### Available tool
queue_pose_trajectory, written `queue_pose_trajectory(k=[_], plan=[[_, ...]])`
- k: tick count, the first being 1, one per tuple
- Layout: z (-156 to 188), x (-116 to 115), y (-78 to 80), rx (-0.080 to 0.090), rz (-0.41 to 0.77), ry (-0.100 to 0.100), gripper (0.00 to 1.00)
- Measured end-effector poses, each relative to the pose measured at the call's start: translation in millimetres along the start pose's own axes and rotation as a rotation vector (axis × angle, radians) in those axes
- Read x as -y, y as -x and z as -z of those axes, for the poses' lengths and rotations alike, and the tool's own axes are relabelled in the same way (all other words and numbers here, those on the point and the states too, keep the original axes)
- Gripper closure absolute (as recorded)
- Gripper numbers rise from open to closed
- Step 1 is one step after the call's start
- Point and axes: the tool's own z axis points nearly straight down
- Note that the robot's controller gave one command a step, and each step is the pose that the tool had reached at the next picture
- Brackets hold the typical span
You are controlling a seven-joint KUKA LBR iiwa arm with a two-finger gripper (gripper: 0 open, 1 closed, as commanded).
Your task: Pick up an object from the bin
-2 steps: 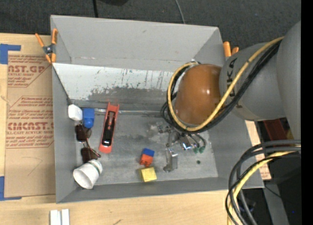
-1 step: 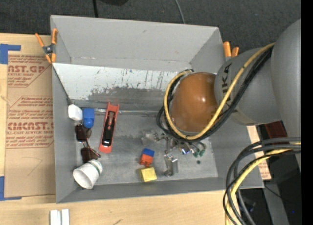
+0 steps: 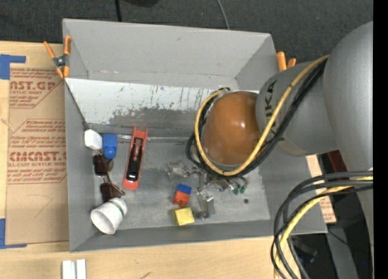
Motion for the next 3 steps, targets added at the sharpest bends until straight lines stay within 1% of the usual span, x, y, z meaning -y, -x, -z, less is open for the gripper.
queue_pose_trajectory(k=[1,2,3], plan=[[-4.1,-17.7,1.7,0.001,0.111,-0.001,1.0],[-4.1,-17.7,1.7,0.001,0.111,-0.001,1.0],[183.1,-6.5,28.5,0.012,0.182,-0.006,1.0]])
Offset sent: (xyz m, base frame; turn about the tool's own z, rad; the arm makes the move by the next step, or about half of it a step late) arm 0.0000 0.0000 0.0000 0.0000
